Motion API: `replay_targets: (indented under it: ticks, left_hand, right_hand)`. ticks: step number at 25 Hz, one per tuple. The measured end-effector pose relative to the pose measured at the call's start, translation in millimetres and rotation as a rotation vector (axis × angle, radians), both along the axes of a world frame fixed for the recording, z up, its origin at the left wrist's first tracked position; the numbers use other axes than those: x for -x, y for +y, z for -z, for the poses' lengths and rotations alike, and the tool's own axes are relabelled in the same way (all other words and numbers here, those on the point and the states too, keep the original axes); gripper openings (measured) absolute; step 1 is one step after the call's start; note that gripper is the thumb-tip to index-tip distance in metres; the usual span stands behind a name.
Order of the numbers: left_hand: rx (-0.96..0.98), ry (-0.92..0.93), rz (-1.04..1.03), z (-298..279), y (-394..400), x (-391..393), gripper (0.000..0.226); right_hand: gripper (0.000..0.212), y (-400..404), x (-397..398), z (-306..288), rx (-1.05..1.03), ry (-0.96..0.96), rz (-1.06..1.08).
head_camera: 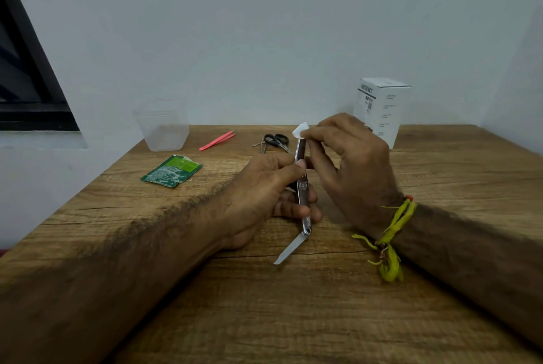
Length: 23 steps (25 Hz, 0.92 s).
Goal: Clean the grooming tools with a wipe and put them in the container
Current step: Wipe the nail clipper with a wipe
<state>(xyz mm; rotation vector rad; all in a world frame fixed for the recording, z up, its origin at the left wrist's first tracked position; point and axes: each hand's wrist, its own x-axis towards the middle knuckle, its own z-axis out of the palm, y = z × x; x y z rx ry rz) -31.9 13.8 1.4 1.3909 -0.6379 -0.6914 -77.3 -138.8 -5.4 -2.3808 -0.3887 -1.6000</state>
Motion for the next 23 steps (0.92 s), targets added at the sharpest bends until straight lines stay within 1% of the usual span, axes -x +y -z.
replay_targets:
  ticks: [6,14,19,23]
  left_hand:
    - [-0.008,-0.048,0.079,-1,2,-1,0.022]
    - [0.029,-0.107,0.094,1,5,-2,0.04]
    - [0.008,-0.18,0.046,2,5,-4,0.042]
    - [0.023,-0.225,0.012,3,4,-4,0.044]
  right_hand:
    - [0.013,-4,2,1,0.03,0.06,0.011]
    - [0.013,-10,1,1,0.081,0.097,-0.026]
    - [0.013,-12,2,0,0.166,0.107,-0.022]
    - [0.015,-15,4,0,0.226,0.153,-0.035]
